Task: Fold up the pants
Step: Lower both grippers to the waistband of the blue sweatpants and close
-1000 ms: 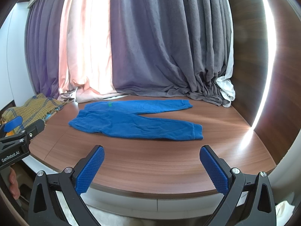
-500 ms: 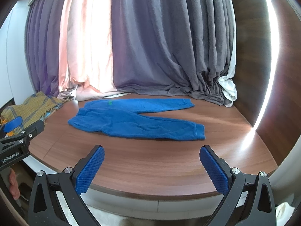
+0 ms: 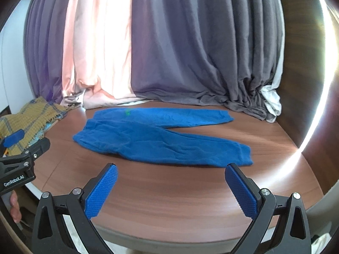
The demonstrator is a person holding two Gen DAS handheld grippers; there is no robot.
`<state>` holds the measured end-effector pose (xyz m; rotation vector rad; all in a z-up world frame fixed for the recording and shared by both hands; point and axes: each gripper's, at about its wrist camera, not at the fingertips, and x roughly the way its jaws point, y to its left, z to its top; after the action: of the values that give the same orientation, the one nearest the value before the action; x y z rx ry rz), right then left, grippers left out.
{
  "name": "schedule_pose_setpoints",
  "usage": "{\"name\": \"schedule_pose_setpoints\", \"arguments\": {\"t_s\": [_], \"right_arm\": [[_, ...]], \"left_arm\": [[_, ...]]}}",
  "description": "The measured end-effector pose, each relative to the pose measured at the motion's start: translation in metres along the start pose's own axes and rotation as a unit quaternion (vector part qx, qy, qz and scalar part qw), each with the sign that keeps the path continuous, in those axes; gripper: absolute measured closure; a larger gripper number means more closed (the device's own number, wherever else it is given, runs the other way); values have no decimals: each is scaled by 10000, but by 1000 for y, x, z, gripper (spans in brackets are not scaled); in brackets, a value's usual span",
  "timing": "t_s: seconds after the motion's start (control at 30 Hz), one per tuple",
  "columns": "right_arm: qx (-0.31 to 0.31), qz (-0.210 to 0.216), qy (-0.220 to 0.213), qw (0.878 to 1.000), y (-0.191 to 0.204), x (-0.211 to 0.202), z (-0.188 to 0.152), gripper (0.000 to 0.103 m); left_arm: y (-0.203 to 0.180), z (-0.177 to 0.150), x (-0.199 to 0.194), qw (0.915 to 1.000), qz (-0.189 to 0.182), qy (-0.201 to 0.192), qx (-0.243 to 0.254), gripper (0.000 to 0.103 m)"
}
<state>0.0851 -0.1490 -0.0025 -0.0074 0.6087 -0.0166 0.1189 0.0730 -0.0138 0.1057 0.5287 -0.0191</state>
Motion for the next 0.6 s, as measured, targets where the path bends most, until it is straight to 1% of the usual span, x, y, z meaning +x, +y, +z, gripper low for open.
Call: {"name": "schedule_pose_setpoints", "arguments": {"t_s": [0.1, 0.27, 0.37, 0.5, 0.6], "right_arm": [[48, -42, 108, 9999, 17, 23, 8, 1], [84, -94, 233, 9996, 50, 53, 18, 1], [108, -141, 377, 9991, 68, 72, 20, 1], [154, -217, 567, 9980, 84, 95, 18, 1], [185, -308, 705, 9969, 87, 111, 17, 1]], "left_arm": [[18, 5, 22, 9999, -71, 114, 83, 0], [52, 11, 63, 9990, -308, 333, 9, 0], [66, 11, 84, 9980, -386, 491, -24, 0], [80, 8, 111, 9966, -358, 719, -152, 0], [86, 4, 130, 9954, -327, 864, -259, 0]]}}
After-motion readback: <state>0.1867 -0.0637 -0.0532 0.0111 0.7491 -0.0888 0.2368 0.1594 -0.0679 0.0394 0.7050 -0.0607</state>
